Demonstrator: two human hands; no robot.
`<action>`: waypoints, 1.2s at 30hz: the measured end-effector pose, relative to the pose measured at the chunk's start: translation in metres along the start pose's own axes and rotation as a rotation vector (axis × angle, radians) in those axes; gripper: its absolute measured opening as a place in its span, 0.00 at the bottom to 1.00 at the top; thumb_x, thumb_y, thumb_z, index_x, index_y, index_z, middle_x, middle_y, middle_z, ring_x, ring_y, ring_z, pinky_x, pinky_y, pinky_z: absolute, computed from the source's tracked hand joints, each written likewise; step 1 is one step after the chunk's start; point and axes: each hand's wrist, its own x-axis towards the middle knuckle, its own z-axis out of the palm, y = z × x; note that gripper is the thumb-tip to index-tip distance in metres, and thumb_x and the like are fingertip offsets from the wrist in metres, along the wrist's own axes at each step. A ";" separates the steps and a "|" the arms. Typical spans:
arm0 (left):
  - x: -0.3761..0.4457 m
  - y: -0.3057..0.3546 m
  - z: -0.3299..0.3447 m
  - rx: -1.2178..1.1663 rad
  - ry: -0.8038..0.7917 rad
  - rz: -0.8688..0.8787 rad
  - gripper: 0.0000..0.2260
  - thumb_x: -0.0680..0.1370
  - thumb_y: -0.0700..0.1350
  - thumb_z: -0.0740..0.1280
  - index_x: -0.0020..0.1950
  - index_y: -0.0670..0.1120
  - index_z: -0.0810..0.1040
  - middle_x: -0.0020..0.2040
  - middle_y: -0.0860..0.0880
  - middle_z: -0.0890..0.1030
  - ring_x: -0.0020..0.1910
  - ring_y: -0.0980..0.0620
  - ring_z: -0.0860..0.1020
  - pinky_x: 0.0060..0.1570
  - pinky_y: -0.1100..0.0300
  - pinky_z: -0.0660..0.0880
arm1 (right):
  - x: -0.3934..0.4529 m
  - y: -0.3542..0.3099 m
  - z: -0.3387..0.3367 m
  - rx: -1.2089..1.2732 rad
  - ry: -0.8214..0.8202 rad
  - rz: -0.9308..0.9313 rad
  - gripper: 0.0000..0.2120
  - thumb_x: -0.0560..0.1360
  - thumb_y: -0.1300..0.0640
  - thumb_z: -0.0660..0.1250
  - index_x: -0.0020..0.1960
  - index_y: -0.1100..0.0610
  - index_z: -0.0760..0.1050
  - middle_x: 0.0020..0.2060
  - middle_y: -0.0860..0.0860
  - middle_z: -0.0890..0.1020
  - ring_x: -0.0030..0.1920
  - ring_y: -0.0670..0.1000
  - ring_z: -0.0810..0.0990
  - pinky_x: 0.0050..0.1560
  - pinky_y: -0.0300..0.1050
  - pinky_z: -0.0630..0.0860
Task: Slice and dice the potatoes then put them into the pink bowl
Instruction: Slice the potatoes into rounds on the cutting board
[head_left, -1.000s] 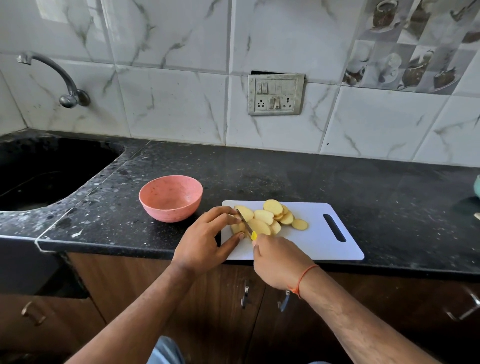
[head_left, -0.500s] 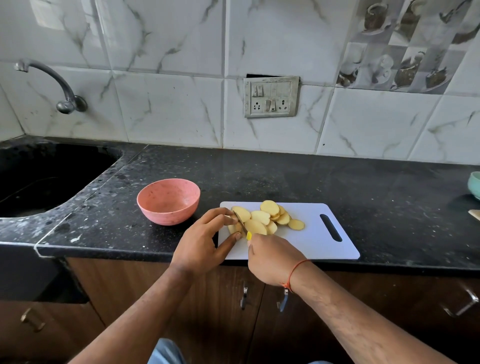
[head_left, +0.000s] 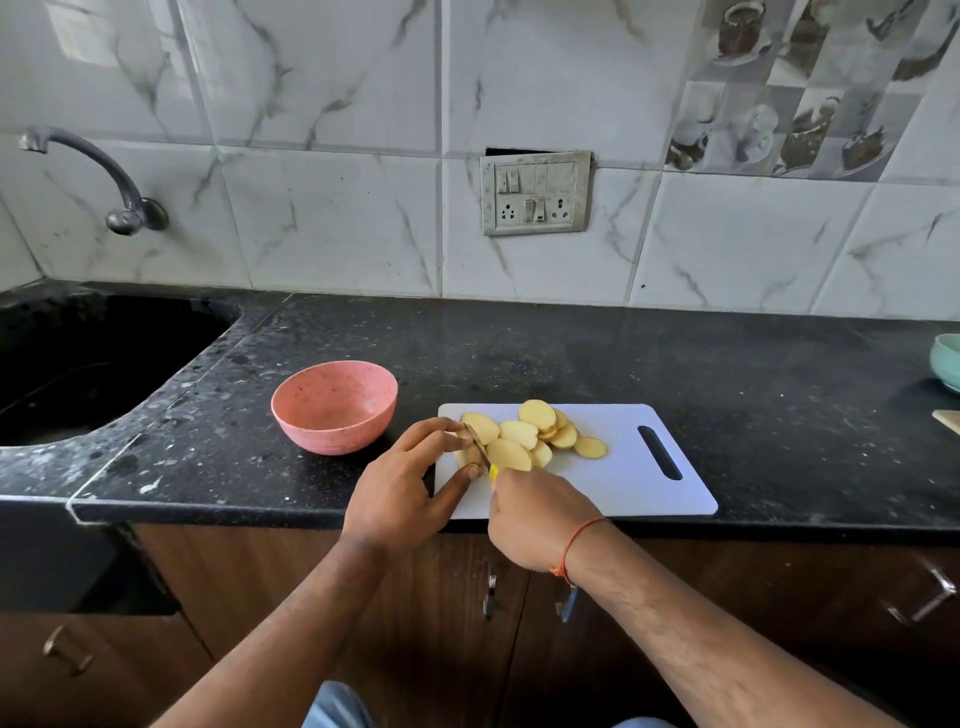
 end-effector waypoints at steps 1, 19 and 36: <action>0.000 -0.001 0.000 0.001 -0.002 -0.005 0.14 0.81 0.58 0.72 0.64 0.56 0.81 0.71 0.65 0.75 0.62 0.61 0.80 0.52 0.51 0.83 | 0.003 -0.001 -0.003 0.002 -0.007 0.003 0.06 0.82 0.56 0.60 0.47 0.53 0.72 0.40 0.52 0.77 0.41 0.51 0.77 0.37 0.44 0.70; 0.003 0.000 -0.001 -0.007 -0.010 -0.032 0.13 0.80 0.56 0.73 0.64 0.56 0.82 0.71 0.65 0.75 0.65 0.63 0.78 0.57 0.54 0.82 | 0.017 -0.007 -0.006 0.002 -0.045 0.015 0.08 0.79 0.58 0.60 0.41 0.53 0.70 0.37 0.52 0.76 0.41 0.55 0.78 0.36 0.45 0.68; 0.005 -0.002 -0.002 -0.002 -0.011 -0.039 0.13 0.81 0.58 0.72 0.64 0.57 0.81 0.71 0.65 0.76 0.66 0.62 0.78 0.56 0.54 0.82 | 0.030 -0.008 -0.005 -0.045 -0.087 -0.018 0.13 0.81 0.60 0.59 0.38 0.53 0.70 0.36 0.53 0.76 0.36 0.51 0.75 0.33 0.45 0.67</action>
